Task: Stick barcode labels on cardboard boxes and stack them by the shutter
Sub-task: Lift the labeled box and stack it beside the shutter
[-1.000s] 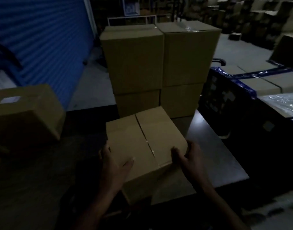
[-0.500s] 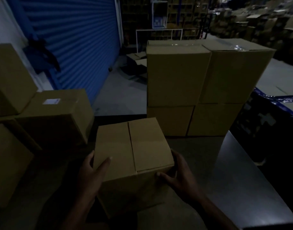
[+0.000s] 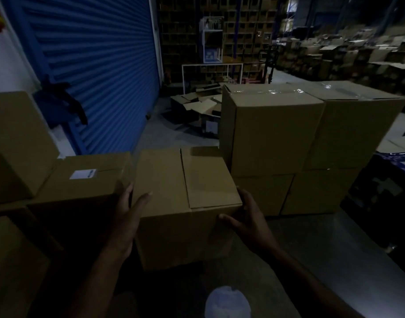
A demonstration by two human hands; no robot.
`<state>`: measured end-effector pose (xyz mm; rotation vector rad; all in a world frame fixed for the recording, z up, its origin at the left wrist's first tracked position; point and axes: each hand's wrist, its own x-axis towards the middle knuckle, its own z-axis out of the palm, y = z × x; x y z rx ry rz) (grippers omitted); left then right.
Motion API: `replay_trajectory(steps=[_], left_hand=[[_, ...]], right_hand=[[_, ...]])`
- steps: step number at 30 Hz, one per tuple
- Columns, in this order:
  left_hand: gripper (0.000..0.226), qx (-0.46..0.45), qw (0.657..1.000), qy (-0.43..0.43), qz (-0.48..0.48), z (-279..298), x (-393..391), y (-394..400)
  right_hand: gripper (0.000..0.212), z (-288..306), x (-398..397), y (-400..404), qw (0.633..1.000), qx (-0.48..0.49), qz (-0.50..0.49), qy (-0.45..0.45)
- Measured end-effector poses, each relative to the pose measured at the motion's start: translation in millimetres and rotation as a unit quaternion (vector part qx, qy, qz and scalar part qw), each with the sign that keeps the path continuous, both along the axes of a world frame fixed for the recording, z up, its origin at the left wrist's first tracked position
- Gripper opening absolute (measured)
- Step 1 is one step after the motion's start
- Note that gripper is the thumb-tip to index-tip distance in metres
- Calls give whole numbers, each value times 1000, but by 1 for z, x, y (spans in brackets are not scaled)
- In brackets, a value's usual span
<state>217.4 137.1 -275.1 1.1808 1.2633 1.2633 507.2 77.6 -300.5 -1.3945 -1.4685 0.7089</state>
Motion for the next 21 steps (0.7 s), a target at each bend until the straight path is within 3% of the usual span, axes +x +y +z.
replay_trajectory(steps=[5,10,13,16,18,21], left_hand=[[70,-16,1000,-10,-21,-37,7,56],[96,-49,995,45,-76,-67,9,93],[116,-8,984,130,-120,-75,5,98],[133,68,949,274,-139,-80,2,102],[128,97,932,321,-134,-85,1,107],[113,146,905,374,-138,-94,1,123]], right_hand=[[83,-12,-1,47,998,-5,-39,-52],[65,-28,-13,68,981,-58,-115,-145],[51,-44,-26,70,956,-106,-180,-206],[38,-54,-36,68,922,-16,-246,-298],[29,-55,-44,70,891,47,-245,-379],[39,-56,-53,82,889,50,-183,-417]])
